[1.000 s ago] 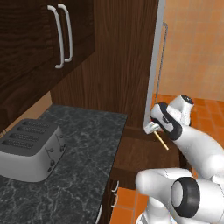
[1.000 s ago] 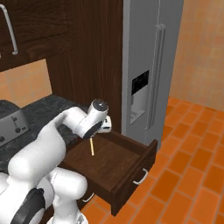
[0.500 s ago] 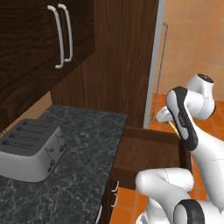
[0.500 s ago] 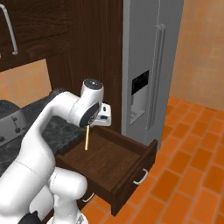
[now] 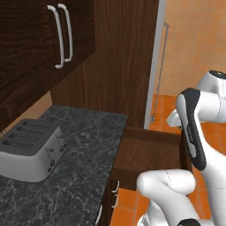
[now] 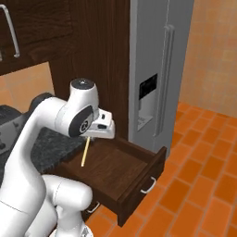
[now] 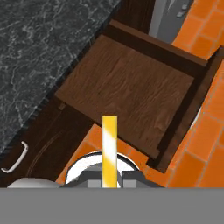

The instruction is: Take a straw from the drawer in front and place it inside the glass cup on the dining counter.

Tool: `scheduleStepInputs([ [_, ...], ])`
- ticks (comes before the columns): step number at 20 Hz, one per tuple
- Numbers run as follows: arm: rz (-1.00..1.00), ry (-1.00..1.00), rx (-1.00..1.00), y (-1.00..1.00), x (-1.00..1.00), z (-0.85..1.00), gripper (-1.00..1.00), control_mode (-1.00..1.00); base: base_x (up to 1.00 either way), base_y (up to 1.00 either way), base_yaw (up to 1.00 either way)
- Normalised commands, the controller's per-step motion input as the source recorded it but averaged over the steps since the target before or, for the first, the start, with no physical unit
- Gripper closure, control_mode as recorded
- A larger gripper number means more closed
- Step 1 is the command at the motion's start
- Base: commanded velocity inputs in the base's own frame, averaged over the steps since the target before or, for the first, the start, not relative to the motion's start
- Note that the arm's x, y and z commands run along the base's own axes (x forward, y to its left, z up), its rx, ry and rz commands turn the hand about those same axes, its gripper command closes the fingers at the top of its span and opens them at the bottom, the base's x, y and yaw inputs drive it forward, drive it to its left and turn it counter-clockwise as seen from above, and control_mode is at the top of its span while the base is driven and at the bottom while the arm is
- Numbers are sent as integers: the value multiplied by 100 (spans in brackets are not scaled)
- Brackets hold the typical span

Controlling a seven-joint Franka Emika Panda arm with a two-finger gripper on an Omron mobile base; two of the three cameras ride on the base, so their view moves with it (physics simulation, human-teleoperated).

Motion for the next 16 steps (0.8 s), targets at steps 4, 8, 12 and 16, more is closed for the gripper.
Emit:
scheduleStepInputs([
  [4, 0, 0, 0, 0, 0, 0, 100, 100, -100, -55, -6],
  [8, 0, 0, 0, 0, 0, 0, 100, 100, -77, -98, -12],
  [12, 0, 0, 0, 0, 0, 0, 100, 100, -12, -100, -15],
  [16, 0, 0, 0, 0, 0, 0, 100, 100, 46, -99, -18],
])
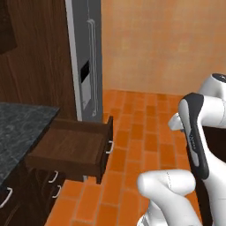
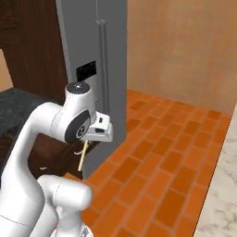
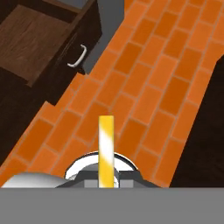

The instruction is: Take a straw from the drawer in front and place it inside the glass cup on the dining counter.

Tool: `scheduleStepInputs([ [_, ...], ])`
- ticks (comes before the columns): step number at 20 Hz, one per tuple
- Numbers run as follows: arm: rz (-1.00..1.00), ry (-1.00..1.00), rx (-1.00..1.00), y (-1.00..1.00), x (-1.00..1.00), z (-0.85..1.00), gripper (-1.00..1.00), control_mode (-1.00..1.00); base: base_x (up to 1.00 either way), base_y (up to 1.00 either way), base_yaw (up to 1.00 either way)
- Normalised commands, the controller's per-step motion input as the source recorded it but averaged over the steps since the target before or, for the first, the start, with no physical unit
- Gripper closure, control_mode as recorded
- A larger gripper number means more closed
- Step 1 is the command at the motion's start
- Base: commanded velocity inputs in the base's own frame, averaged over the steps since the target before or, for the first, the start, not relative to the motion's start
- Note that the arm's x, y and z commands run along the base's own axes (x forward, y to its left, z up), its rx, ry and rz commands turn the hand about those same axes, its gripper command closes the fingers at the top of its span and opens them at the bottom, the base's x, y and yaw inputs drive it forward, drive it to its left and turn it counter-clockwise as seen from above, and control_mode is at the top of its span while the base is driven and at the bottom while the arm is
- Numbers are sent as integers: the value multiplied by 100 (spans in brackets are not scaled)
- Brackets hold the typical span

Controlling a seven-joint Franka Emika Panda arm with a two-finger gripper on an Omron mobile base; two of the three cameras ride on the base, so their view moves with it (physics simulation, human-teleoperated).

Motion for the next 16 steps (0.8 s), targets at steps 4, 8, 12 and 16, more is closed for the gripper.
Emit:
scheduleStepInputs([
  [4, 0, 0, 0, 0, 0, 0, 100, 100, 94, -74, -20],
  [8, 0, 0, 0, 0, 0, 0, 100, 100, 100, -49, -23],
  [12, 0, 0, 0, 0, 0, 0, 100, 100, 100, -28, -24],
  [16, 0, 0, 0, 0, 0, 0, 100, 100, 100, -26, -21],
])
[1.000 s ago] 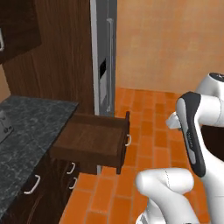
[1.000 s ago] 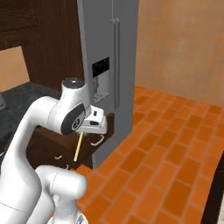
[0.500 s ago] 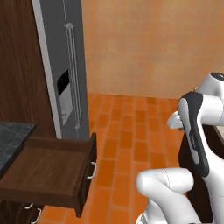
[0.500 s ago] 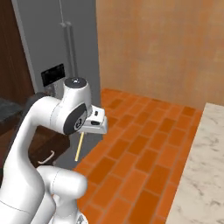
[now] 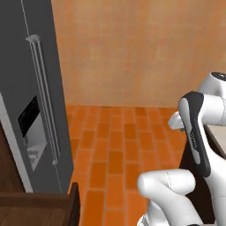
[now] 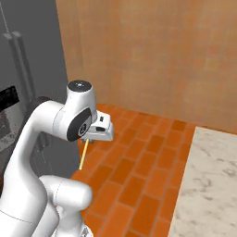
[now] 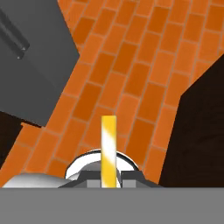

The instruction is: Take a straw from the drawer in front and place it inside the glass cup on the dining counter.

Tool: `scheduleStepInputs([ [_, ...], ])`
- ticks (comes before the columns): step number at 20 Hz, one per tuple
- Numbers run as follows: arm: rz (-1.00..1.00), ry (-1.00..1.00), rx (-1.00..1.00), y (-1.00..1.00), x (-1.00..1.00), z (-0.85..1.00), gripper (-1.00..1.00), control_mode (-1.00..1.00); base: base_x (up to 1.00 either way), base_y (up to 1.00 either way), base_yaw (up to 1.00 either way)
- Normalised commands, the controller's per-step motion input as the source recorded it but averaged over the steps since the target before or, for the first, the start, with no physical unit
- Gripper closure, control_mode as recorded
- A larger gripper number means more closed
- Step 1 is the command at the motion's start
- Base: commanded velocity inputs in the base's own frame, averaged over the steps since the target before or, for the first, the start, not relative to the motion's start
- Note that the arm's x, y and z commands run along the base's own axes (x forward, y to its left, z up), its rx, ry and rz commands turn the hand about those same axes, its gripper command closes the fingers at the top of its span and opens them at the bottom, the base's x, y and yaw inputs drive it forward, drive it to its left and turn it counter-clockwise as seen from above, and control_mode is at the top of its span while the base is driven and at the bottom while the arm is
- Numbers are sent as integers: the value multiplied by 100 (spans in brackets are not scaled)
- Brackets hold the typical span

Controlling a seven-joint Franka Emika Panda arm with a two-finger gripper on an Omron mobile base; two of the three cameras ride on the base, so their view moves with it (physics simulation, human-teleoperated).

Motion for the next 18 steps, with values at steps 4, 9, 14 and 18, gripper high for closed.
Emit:
scheduleStepInputs([
  [4, 0, 0, 0, 0, 0, 0, 100, 100, 100, -13, -18],
  [9, 0, 0, 0, 0, 0, 0, 100, 100, 100, 0, -17],
  [14, 0, 0, 0, 0, 0, 0, 100, 100, 100, 0, -18],
  [18, 0, 0, 0, 0, 0, 0, 100, 100, 100, 0, -23],
])
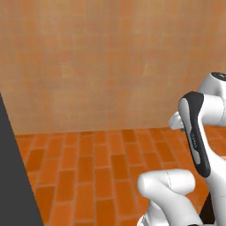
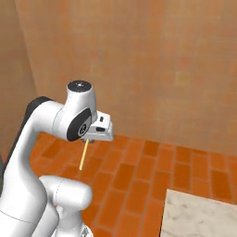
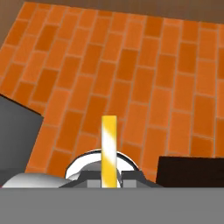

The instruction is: Take a straw from the drawer in front and place it inside the glass cup on the dining counter.

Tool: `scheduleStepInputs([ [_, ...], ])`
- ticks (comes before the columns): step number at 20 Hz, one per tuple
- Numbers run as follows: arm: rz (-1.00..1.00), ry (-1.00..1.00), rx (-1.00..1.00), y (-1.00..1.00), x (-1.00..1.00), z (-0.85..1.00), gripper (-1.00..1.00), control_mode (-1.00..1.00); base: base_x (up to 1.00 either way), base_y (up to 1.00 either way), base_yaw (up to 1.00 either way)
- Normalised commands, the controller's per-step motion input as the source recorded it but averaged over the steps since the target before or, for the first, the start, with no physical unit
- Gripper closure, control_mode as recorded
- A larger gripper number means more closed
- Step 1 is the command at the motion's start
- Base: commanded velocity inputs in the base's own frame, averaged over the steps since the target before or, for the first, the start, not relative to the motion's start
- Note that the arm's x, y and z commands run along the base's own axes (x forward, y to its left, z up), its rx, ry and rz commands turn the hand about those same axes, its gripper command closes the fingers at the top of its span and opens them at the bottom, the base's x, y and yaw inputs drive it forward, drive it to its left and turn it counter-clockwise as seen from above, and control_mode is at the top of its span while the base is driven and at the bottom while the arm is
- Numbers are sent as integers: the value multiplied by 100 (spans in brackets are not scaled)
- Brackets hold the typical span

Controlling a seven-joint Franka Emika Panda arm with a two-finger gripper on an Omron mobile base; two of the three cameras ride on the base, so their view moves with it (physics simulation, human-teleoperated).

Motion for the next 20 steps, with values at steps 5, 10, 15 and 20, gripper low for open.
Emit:
scheduleStepInputs([
  [5, 0, 0, 0, 0, 0, 0, 100, 100, 97, 7, -42],
  [10, 0, 0, 0, 0, 0, 0, 100, 100, 73, 15, -57],
  [15, 0, 0, 0, 0, 0, 0, 100, 100, 63, 17, -61],
  [20, 0, 0, 0, 0, 0, 0, 100, 100, 43, 24, -67],
])
